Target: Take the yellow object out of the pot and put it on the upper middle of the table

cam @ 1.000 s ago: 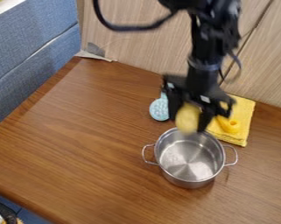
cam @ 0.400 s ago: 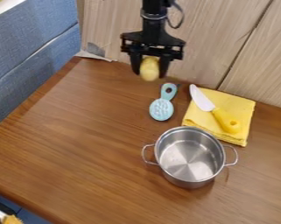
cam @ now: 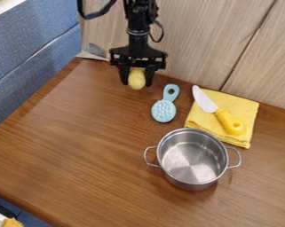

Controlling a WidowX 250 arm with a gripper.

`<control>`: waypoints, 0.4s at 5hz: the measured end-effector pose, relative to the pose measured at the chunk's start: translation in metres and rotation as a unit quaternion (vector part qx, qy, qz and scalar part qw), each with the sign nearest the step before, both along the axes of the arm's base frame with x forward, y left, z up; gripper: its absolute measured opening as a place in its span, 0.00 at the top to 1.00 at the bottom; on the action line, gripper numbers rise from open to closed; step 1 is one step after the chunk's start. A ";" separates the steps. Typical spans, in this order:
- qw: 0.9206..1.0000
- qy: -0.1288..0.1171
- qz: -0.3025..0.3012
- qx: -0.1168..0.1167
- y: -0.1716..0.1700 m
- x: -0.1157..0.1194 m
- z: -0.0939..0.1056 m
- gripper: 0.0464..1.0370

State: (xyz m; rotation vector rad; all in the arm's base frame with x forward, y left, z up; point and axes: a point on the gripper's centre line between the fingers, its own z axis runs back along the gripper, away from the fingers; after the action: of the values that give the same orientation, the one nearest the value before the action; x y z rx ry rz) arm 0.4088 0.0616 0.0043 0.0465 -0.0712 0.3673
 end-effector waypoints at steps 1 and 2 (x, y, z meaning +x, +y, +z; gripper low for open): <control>1.000 -0.012 -0.004 -0.009 -0.001 0.006 -0.011 0.37; 0.999 -0.023 0.006 -0.021 0.002 0.008 -0.011 0.32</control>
State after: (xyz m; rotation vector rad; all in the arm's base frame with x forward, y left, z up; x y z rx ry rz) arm 0.4166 0.0640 -0.0071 -0.0031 -0.1095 0.3822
